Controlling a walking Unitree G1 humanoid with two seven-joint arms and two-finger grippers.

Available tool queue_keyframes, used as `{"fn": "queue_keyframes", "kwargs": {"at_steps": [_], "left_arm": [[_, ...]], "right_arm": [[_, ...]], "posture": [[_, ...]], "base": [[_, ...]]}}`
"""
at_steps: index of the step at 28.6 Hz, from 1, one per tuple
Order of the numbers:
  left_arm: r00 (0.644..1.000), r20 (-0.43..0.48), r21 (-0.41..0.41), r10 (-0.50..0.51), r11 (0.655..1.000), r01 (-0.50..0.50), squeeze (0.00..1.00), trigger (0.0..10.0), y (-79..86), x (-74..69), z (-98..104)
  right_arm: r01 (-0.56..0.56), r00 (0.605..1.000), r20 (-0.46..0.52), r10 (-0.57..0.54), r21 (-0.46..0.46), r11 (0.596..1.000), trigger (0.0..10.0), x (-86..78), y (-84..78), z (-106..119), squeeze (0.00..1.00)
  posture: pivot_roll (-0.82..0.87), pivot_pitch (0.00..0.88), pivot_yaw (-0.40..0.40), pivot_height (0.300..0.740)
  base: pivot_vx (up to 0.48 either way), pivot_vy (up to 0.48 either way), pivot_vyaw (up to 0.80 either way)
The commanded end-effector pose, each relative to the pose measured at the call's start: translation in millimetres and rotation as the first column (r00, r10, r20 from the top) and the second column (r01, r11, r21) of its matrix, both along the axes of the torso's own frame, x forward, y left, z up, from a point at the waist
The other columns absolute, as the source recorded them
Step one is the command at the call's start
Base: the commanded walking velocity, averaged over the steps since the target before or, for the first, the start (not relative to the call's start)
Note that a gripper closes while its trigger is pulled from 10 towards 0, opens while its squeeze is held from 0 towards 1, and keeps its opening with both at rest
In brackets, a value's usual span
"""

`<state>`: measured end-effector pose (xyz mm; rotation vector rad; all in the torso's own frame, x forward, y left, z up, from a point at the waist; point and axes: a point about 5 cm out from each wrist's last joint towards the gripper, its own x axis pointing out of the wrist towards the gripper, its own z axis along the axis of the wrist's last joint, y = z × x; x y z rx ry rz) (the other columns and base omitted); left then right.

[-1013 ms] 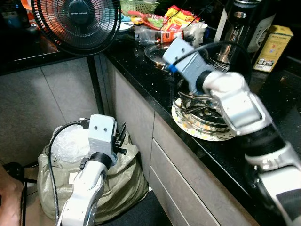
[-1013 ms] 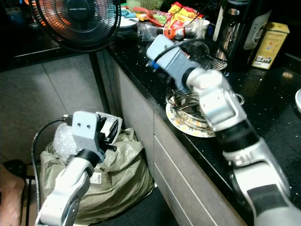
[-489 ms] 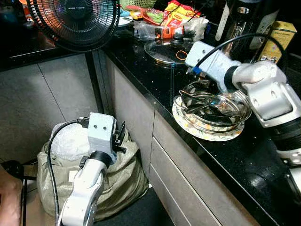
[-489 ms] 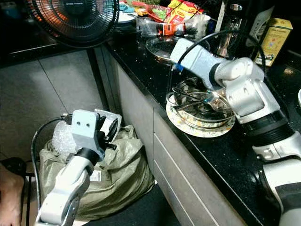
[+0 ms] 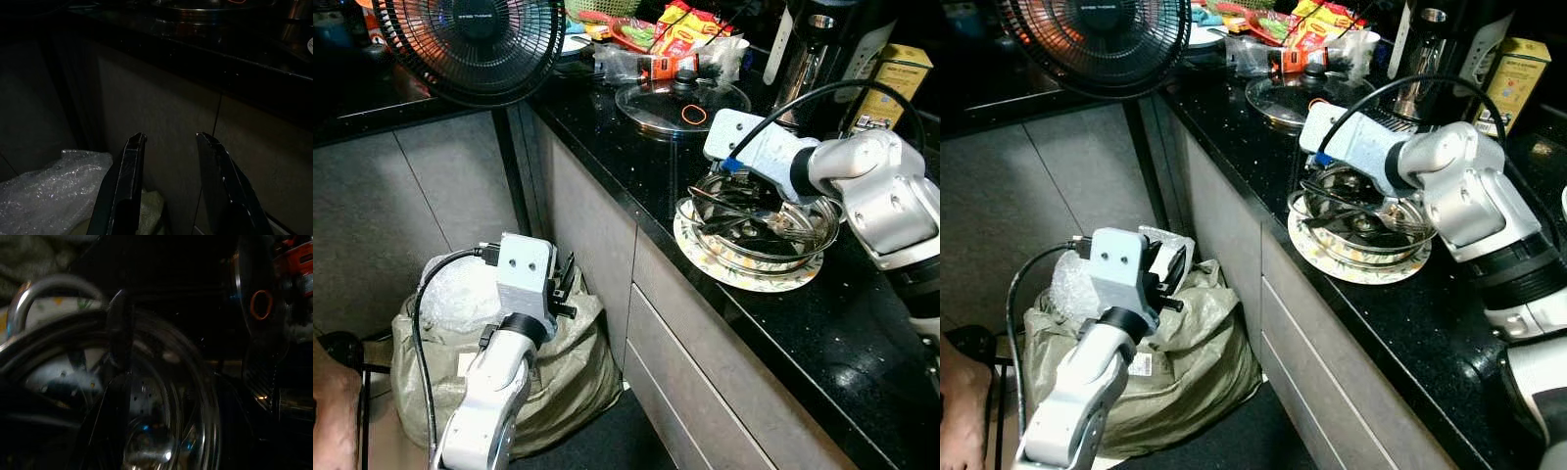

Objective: Kitchen organization

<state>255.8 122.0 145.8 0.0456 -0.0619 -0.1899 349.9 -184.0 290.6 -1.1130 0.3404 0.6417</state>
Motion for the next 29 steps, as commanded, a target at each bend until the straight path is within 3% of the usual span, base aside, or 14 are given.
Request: {"fn": "queue_keyframes", "kwargs": {"at_steps": [1, 9, 16, 21, 29], "left_arm": [[1.000, -0.020, 0.006, 0.001, 1.000, -0.001, 0.00, 10.0, 0.3, -0.1, -5], [1.000, -0.020, 0.005, -0.001, 1.000, 0.001, 0.00, 10.0, 0.5, -0.2, -5], [1.000, -0.020, 0.005, -0.001, 1.000, 0.001, 0.00, 10.0, 0.1, 0.2, -4], [1.000, -0.019, 0.004, 0.001, 1.000, -0.001, 0.00, 10.0, -0.3, 0.4, -4], [1.000, -0.019, 0.002, 0.003, 1.000, -0.003, 0.00, 10.0, 0.2, 0.3, -4]], "right_arm": [[-0.018, 0.999, -0.038, 0.016, -0.046, 0.999, 10.0, -2.2, -1.3, -8, 0.00], [-0.008, 0.998, -0.056, 0.003, -0.082, 0.997, 10.0, -2.8, -10.0, -8, 0.00], [-0.049, 0.997, -0.071, 0.041, -0.110, 0.993, 10.0, -4.1, -4.4, -10, 0.00], [-0.114, 0.989, -0.104, 0.101, -0.129, 0.985, 10.0, -7.4, 10.2, -22, 0.00], [-0.084, 0.995, -0.066, 0.077, -0.124, 0.989, 10.0, 1.2, 17.2, -28, 0.00]], "posture": [[0.08, 0.000, -0.028, 0.740], [0.08, 0.003, -0.026, 0.740], [0.08, 0.003, -0.027, 0.740], [0.08, 0.002, -0.029, 0.740], [0.08, 0.004, -0.031, 0.740]], "base": [[0.000, 0.000, 0.00], [0.000, 0.000, 0.00], [0.000, 0.000, 0.00], [0.000, 0.000, 0.00], [0.000, 0.000, 0.00]]}}
